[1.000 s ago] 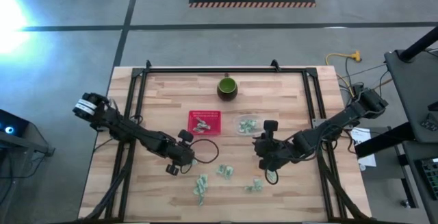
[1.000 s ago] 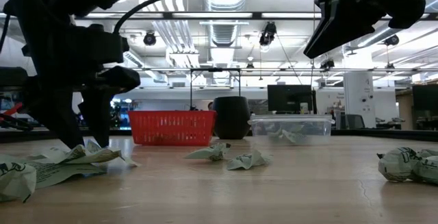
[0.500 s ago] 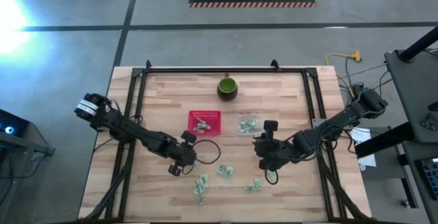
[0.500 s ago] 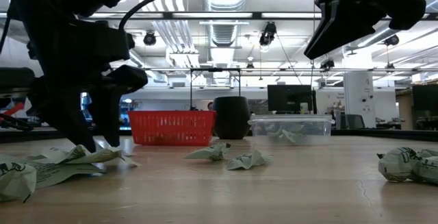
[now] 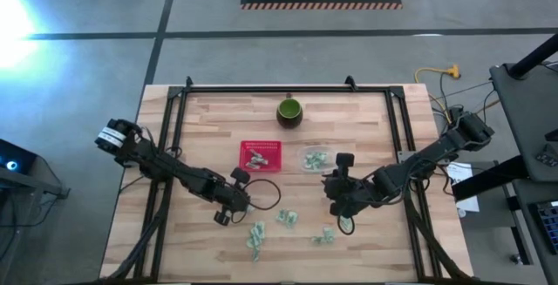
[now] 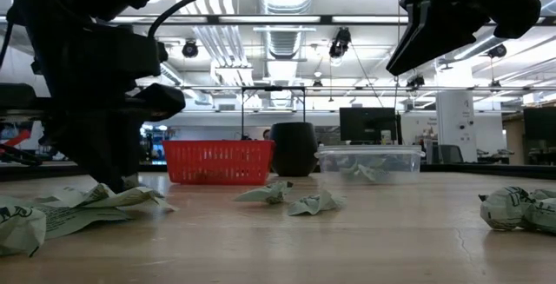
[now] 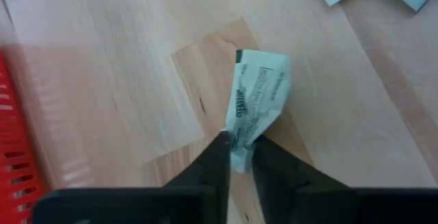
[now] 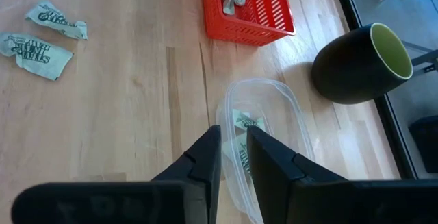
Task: Pick and place items into bin
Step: Put the stevia packet into the red bin
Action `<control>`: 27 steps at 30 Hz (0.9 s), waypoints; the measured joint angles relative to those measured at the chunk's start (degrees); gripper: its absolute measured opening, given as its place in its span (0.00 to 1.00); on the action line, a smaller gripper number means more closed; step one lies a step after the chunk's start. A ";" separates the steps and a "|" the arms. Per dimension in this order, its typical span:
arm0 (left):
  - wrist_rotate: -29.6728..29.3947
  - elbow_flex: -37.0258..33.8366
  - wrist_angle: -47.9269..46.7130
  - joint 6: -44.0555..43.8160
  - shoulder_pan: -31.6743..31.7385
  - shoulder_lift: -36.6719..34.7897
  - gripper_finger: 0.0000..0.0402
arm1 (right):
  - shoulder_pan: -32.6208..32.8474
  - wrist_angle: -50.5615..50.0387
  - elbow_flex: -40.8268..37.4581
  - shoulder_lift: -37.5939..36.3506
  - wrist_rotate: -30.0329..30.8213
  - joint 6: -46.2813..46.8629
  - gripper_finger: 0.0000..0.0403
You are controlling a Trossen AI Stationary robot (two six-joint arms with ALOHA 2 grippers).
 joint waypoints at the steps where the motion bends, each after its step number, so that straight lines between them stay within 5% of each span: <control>1: -0.05 0.00 0.03 0.00 0.00 0.00 0.05 | 0.00 0.01 0.00 0.00 0.00 0.00 0.15; 8: -3.19 1.29 -0.36 -0.78 0.11 -0.13 0.02 | 0.00 -0.02 -0.04 0.00 0.00 0.00 0.15; 27: -25.14 4.52 -0.82 6.73 5.87 -10.07 0.02 | -0.04 -0.03 -0.15 0.02 0.00 0.00 0.14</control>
